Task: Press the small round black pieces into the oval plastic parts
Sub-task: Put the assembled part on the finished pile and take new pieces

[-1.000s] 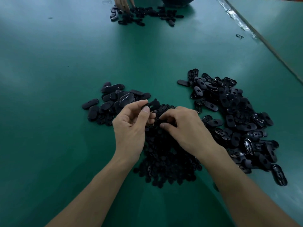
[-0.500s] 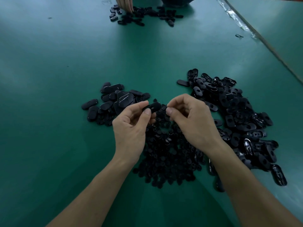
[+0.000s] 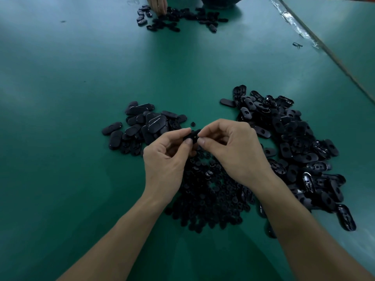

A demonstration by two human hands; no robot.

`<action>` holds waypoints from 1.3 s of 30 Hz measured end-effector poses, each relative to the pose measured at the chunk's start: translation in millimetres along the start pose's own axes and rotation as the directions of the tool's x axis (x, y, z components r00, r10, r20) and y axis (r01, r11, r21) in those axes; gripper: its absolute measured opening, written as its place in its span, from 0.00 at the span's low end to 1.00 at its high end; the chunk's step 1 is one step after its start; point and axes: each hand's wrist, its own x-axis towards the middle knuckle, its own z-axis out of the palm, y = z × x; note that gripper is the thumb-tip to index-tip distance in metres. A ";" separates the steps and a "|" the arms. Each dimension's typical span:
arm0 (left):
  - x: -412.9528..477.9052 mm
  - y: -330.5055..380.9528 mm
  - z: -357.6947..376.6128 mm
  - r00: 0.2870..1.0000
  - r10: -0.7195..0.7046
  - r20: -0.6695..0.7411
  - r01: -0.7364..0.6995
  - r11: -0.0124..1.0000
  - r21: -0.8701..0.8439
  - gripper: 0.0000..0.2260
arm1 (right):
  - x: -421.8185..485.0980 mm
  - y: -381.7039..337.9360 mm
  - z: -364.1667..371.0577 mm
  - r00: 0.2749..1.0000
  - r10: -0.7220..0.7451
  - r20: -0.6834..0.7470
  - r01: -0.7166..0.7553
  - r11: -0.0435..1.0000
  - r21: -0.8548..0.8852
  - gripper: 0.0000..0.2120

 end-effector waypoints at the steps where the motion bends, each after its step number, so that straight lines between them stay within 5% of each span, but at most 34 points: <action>1: -0.3 0.2 0.0 1.000 0.001 0.006 -0.001 1.000 0.003 0.11 | -0.1 -0.2 1.4 1.000 -0.002 0.000 0.002 1.000 -0.002 0.06; 22: 1.0 0.7 -2.1 0.997 0.017 0.071 -0.019 0.999 0.029 0.11 | -7.4 -2.1 21.1 0.984 0.072 -0.163 -0.070 0.997 0.019 0.06; 30: 2.7 -0.3 -2.9 1.000 -0.001 0.009 0.001 0.999 -0.042 0.06 | -8.6 -4.6 20.5 0.989 0.116 -0.091 -0.107 0.990 0.094 0.09; 39: 0.3 1.7 -0.8 0.997 0.006 0.077 -0.007 1.000 0.008 0.12 | -4.1 4.5 3.1 0.996 0.090 -0.005 -0.090 0.996 0.023 0.11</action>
